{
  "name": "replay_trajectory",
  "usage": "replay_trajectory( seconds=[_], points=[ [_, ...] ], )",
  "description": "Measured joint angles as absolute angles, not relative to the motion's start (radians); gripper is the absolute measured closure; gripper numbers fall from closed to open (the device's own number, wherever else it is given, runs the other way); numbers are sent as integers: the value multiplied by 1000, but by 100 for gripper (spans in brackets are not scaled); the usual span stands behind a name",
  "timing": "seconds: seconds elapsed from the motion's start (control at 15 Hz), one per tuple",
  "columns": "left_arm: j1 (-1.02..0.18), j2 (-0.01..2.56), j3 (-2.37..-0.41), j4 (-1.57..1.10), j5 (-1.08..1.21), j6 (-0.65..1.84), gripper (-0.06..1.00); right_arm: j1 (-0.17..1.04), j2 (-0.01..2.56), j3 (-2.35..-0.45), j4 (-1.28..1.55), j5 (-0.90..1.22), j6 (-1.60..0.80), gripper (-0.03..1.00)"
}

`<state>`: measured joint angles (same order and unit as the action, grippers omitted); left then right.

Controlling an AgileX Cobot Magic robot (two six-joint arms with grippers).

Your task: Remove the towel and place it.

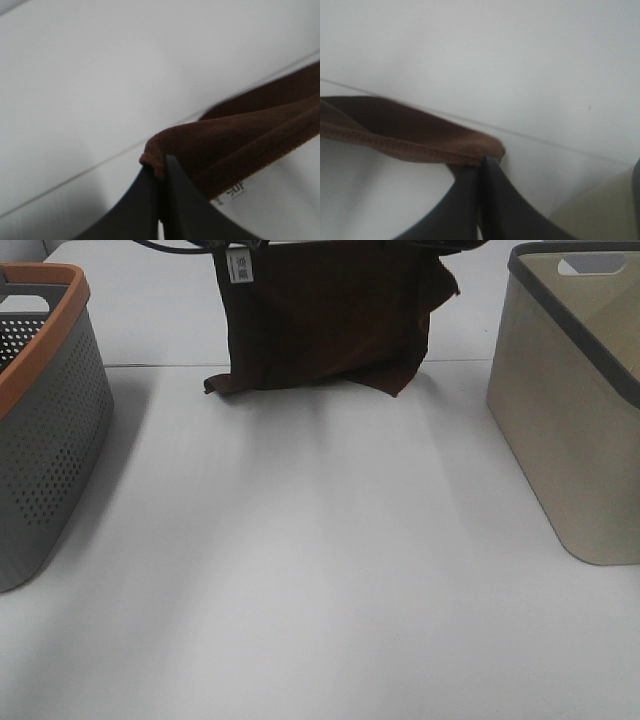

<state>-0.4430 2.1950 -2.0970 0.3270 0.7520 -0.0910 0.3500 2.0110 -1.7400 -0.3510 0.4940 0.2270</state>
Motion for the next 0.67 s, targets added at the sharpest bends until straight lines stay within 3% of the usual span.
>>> replay_trajectory(
  seconds=[0.27,0.67],
  points=[
    [-485,2195,-2097,312,1125,-79,94,350,2011,-1740,19,795,0,97],
    [-477,2175,-2020,81,1199,-37,94,337,2011,-1740,70,1047,-37,97]
  ],
)
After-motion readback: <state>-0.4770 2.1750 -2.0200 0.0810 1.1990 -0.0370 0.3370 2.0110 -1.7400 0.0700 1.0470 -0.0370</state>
